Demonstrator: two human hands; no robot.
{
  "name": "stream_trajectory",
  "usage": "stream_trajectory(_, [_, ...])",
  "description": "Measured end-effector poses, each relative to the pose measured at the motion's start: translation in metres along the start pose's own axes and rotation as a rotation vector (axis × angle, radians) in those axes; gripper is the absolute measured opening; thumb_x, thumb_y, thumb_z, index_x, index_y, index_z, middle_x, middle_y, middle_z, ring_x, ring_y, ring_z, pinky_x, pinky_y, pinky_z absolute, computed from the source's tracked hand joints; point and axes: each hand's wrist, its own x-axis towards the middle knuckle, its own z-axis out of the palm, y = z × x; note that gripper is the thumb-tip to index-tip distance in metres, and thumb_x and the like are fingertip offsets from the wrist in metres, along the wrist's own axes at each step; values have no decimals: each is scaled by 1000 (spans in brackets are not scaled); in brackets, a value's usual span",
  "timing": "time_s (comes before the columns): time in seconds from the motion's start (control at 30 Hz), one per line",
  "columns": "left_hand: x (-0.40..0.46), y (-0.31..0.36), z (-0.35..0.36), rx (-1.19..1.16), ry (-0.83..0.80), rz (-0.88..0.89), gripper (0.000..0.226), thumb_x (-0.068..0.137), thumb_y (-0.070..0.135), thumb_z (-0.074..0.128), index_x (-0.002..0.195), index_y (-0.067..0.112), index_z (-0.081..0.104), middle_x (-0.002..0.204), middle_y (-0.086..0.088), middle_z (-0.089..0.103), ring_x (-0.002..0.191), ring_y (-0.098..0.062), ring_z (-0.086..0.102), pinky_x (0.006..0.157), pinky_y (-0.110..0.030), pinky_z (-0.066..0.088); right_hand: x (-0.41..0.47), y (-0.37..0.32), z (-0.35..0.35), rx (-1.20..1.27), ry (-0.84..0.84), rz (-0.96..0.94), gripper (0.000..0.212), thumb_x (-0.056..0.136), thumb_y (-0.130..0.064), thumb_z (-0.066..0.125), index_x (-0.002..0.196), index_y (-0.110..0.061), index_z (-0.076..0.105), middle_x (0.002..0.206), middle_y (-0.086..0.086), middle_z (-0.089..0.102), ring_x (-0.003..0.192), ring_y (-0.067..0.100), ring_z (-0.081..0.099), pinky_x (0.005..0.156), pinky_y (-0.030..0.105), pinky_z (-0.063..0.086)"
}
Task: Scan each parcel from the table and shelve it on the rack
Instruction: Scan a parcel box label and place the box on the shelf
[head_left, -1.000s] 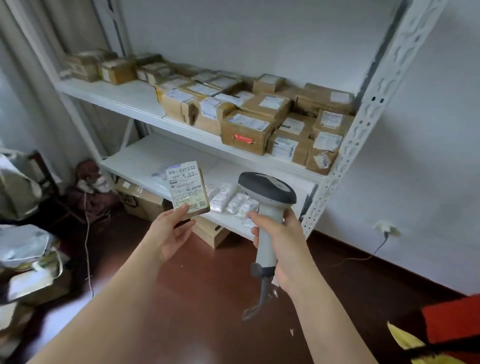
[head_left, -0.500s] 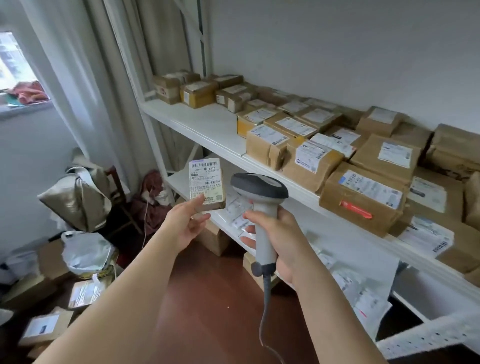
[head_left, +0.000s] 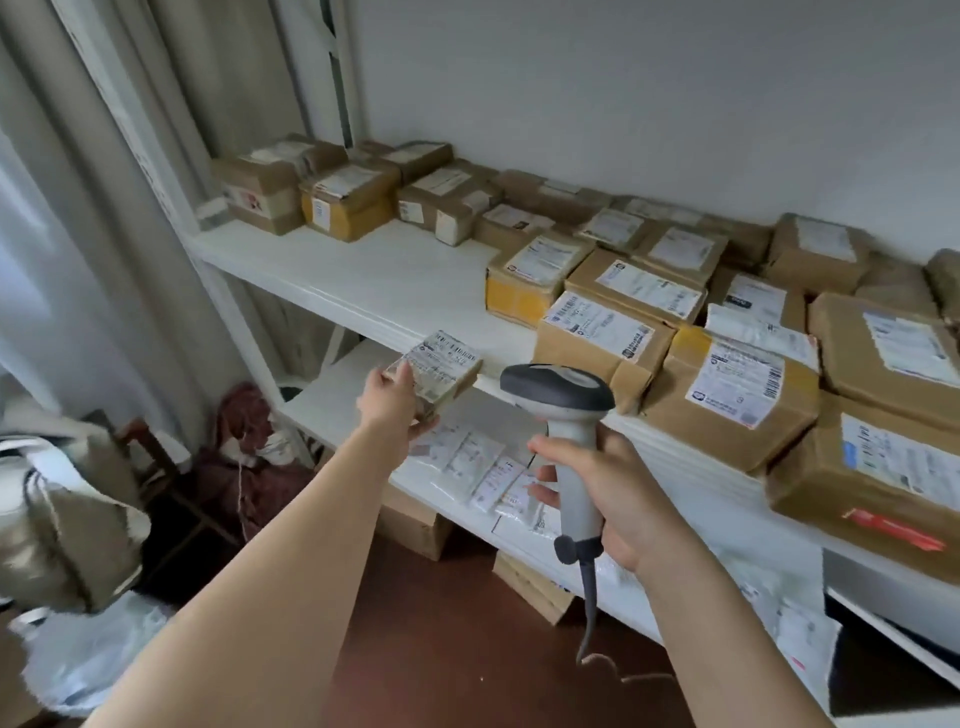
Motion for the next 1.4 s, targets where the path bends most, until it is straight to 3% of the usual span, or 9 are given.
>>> stream_trajectory(0.2, [61,42,47,62,61,65,32,97,39,55,106,14,38,94,-5,55,76,-21,62,65,-38,57,33,-17,3,41,149,6,21,85,-10,74,105,-10,66,100,19,70,68,12,63,79,39,61])
stream_trajectory(0.37, [107,44,75,311,55,103,31,85,46,69,103,21,65,123,-12,58,82,-23,65,88,-36,56,63,-31,-2,73,214,-16,22,86,-7,73,106,-7,65,103,25,67,60,9,61,70,31,61])
stream_trajectory(0.5, [113,39,94,349,-7,113,32,86,19,73,116,12,63,116,-12,65,79,-22,62,77,-29,54,83,-42,-7,92,266,-7,26,85,-7,74,109,-5,64,113,30,65,61,11,62,69,31,61])
stream_trajectory(0.67, [115,33,104,359,-30,124,25,83,20,77,102,10,64,85,-6,64,64,-15,56,57,-22,44,97,-53,-17,96,248,-21,31,84,-7,74,112,0,62,112,31,65,61,10,61,73,35,61])
stream_trajectory(0.8, [110,31,100,303,168,126,22,90,26,60,99,6,65,95,-12,66,87,-30,62,81,-33,50,90,-55,-23,126,257,-57,23,84,-7,75,104,-5,64,108,27,67,61,11,61,76,38,60])
stream_trajectory(0.93, [77,35,103,111,358,243,7,90,17,47,92,10,48,96,-7,53,82,-25,50,72,-30,38,61,-51,-31,152,316,-102,20,84,-6,74,102,-3,65,92,20,67,61,11,60,73,34,60])
stream_trajectory(1.1, [14,50,145,161,121,645,2,91,15,44,89,14,46,83,5,42,68,-9,41,66,-17,37,0,-37,-45,248,503,-131,18,85,-6,74,101,-9,66,74,3,66,59,10,60,62,25,57])
stream_trajectory(1.27, [-71,31,200,133,-252,805,23,88,16,47,72,29,36,79,5,41,68,-10,36,65,-17,36,-76,-15,-69,278,685,-187,17,86,-5,71,100,-9,62,77,6,57,55,15,51,55,26,46])
stream_trajectory(1.4, [-160,-25,241,115,-510,847,20,83,20,47,73,33,36,79,-2,46,70,-15,40,67,-26,37,-153,1,-112,287,882,-216,13,89,-4,68,101,-2,63,72,7,52,53,15,49,52,26,42])
